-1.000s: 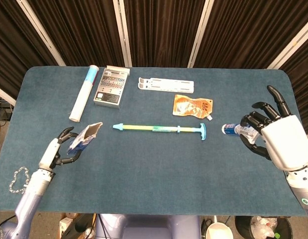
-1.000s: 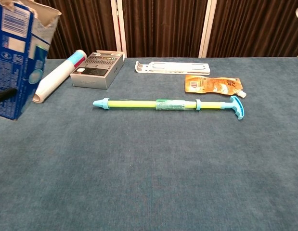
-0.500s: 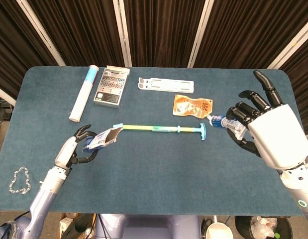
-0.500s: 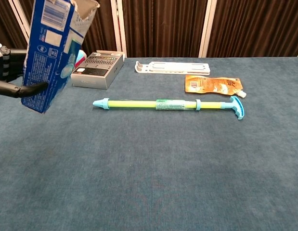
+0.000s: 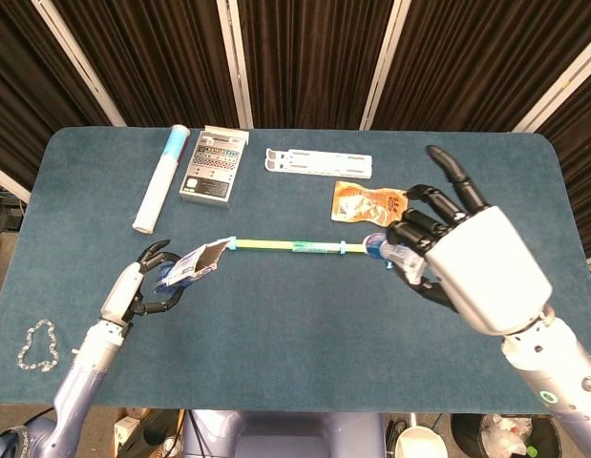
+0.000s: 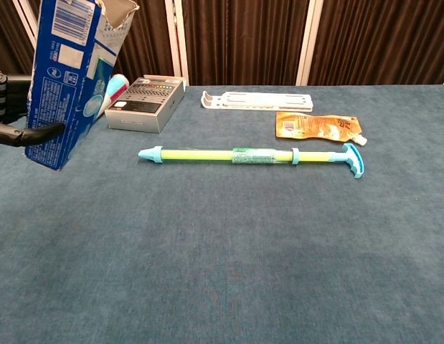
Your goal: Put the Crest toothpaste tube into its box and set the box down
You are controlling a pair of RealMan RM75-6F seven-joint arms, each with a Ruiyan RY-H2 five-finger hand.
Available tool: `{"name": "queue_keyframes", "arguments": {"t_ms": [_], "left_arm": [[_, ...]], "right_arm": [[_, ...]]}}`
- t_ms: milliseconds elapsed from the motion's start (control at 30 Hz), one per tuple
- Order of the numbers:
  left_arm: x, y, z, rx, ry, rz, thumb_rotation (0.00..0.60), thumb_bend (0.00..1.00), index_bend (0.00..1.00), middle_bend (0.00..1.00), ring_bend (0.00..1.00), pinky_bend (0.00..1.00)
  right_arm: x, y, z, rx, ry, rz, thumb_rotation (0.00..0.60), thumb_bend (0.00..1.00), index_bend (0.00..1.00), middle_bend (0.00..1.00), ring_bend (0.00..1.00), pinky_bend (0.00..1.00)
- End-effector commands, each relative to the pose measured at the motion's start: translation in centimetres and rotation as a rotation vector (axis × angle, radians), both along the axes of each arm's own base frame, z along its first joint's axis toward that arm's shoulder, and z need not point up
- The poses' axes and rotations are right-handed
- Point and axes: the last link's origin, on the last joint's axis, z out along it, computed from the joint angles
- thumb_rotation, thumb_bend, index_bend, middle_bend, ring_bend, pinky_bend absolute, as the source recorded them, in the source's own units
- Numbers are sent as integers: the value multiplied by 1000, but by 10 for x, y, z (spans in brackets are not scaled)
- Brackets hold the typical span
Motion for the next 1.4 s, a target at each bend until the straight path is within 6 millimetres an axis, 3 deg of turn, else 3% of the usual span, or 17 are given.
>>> {"name": "queue_keyframes", "arguments": {"t_ms": [33,233,967,1400], "left_arm": [[2,0,-1,0,-3,-9,600,460,398,387,86,74],[5,-3,-5,-2,-19,-24,600,460,398,388,85,74],[14,-4,-25,-17,-68,-54,600,460,398,388,86,74],[23,-11,-38,-48,-73,-82,600,460,398,388,85,74]], "right_arm": [[14,-4,-7,44,-20,38,600,511,530,685,317,0],[31,-9,-16,91,-55,80,600,517,530,685,317,0],[63,-11,-46,234,-191,167,600,526,530,686,321,0],[61,-15,-55,212,-218,136,600,528,535,686,321,0]]}}
